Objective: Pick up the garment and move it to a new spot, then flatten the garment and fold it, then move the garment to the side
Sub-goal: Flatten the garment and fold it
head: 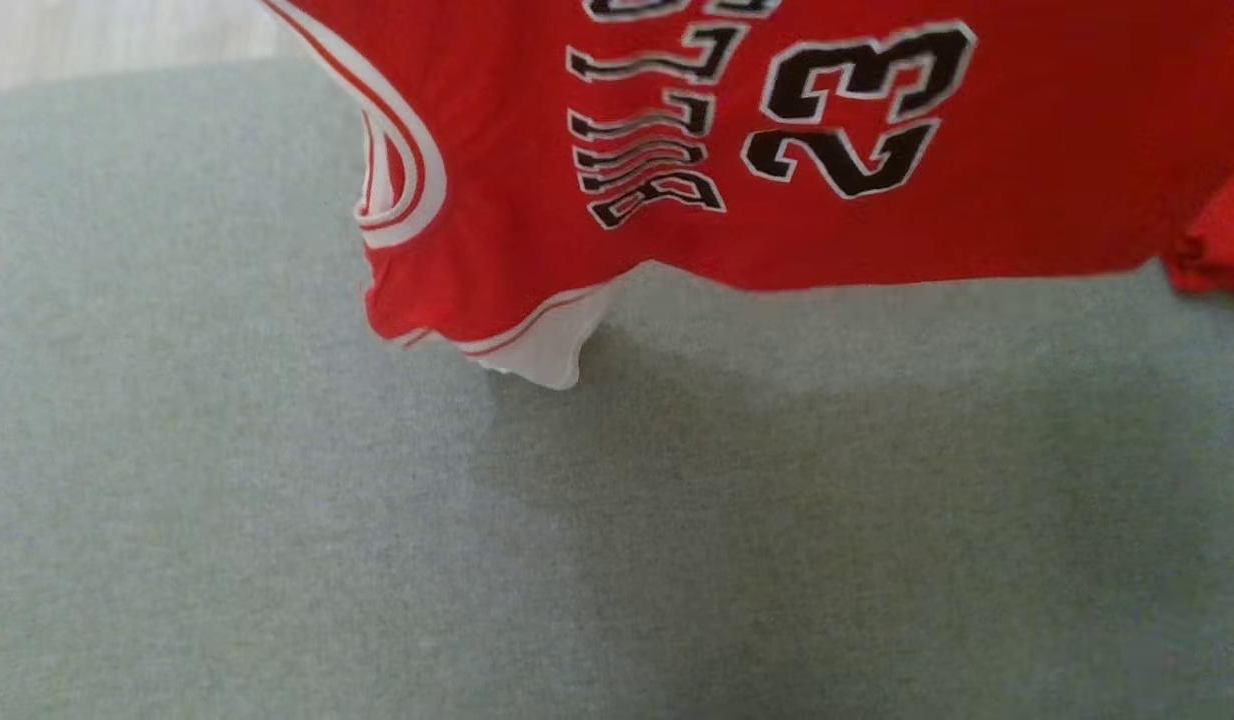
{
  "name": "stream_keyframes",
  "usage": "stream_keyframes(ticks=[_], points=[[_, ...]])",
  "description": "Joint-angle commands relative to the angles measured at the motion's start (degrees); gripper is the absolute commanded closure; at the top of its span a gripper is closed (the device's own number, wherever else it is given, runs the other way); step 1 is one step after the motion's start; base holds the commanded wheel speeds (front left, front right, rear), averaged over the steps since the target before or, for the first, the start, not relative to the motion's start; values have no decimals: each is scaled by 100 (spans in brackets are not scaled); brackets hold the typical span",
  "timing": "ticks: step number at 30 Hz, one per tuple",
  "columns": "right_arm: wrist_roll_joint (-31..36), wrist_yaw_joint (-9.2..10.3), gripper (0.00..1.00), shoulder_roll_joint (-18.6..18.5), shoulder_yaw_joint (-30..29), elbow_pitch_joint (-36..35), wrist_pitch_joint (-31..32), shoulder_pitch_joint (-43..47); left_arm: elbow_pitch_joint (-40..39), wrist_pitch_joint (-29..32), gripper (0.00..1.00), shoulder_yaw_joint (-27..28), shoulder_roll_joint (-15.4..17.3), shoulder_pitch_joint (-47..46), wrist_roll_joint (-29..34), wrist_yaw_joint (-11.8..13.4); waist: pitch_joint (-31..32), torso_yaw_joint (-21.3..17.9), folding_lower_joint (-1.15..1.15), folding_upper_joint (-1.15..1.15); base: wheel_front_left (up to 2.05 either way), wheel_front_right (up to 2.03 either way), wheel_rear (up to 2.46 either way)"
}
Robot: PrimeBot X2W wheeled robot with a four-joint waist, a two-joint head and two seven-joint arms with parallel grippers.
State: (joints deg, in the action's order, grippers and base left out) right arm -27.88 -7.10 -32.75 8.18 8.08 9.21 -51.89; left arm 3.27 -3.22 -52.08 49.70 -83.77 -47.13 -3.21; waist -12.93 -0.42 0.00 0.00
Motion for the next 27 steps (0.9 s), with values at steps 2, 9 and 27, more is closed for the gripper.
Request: stream_keyframes(ticks=[2,9,27], points=[[-122,-39,100,28,180,149,49,-455,324,145,100,217,20,-489,147,-65,-559,-12,0,0,0,0,0],[-57,-39,100,178,708,1254,-626,-1983,1830,-206,100,201,-669,-1789,1046,36,-1701,-33,0,0,0,0,0],[-12,-39,100,-688,1972,2294,-2375,-2350,1003,-1174,100,261,-168,-1174,1652,43,-2497,329,0,0,0,0,0]])
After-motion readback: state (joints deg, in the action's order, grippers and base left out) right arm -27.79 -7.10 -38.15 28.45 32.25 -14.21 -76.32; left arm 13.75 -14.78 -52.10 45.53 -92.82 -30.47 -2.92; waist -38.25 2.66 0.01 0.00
